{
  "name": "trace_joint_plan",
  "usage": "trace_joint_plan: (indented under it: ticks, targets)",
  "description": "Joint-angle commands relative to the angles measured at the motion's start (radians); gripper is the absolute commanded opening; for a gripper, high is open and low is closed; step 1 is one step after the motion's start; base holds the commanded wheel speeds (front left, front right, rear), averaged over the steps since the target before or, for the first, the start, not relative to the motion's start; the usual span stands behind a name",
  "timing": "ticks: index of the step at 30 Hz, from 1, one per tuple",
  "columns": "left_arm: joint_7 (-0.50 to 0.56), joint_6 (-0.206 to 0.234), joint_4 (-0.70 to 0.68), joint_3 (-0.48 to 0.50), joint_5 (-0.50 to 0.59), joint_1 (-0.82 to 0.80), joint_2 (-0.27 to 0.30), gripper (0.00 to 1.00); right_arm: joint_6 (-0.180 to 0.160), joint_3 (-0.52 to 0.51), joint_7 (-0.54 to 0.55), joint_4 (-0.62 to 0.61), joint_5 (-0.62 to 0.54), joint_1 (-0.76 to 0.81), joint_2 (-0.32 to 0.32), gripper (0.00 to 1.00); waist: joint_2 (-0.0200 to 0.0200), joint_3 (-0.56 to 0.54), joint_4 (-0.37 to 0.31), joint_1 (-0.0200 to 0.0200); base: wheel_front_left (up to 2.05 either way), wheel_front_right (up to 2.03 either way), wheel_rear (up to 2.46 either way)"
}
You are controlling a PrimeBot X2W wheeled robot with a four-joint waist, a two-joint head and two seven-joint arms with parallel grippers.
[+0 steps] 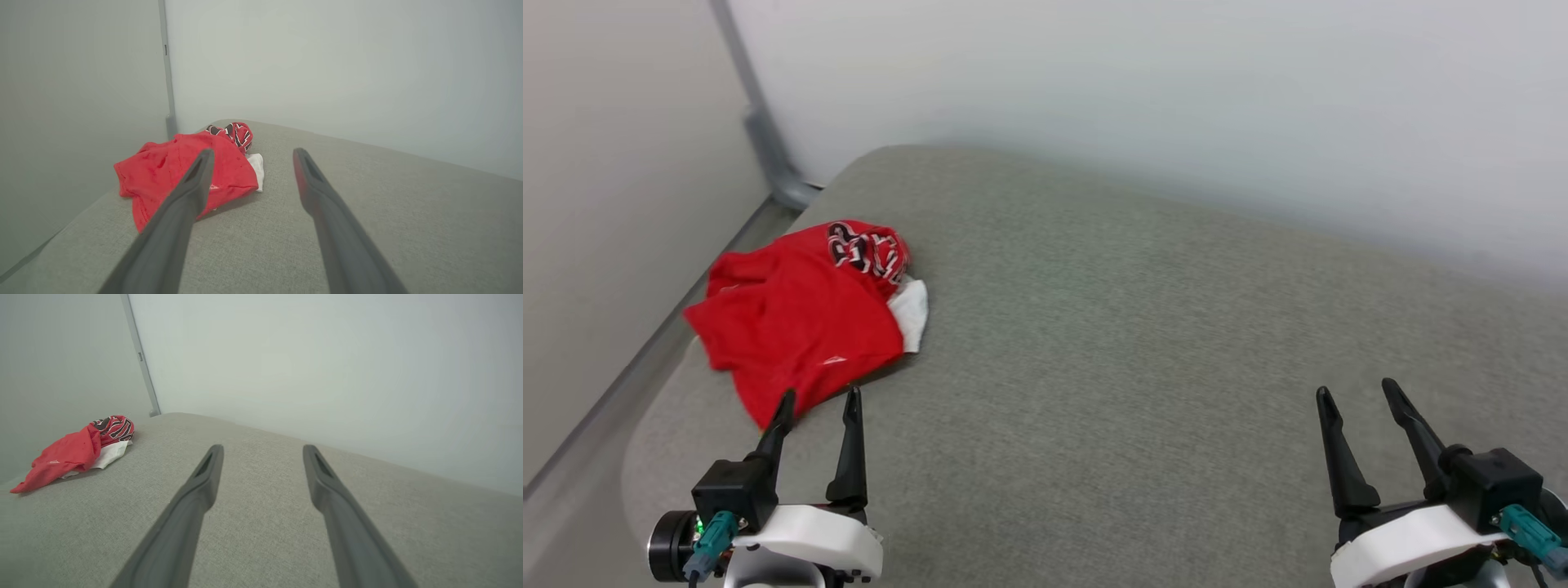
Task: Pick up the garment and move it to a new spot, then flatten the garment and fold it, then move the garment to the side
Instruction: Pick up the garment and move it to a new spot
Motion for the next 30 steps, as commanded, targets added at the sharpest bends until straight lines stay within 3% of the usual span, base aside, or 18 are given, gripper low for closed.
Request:
trace_joint_plan:
  ticks: [1,13,30]
  targets:
    - [-0.003,0.002,-0.001,0.005,0.003,0.003,-0.001,1.00,0.000,0.002,-0.002,0.001,0.004,-0.012,0.001,1.00,0.0000,0.000,0.039,0.0000,0.00,0.00,0.00]
    - [-0.003,-0.005,-0.016,0.030,0.003,0.006,-0.001,1.00,0.000,0.040,0.002,0.013,-0.005,-0.026,0.001,1.00,0.0000,0.013,0.134,0.0000,0.00,0.00,0.00]
    - [-0.003,-0.017,-0.002,0.072,-0.030,-0.083,0.012,1.00,0.000,0.052,0.026,-0.008,-0.042,-0.084,0.001,1.00,0.0000,0.087,0.130,0.0000,0.00,0.00,0.00]
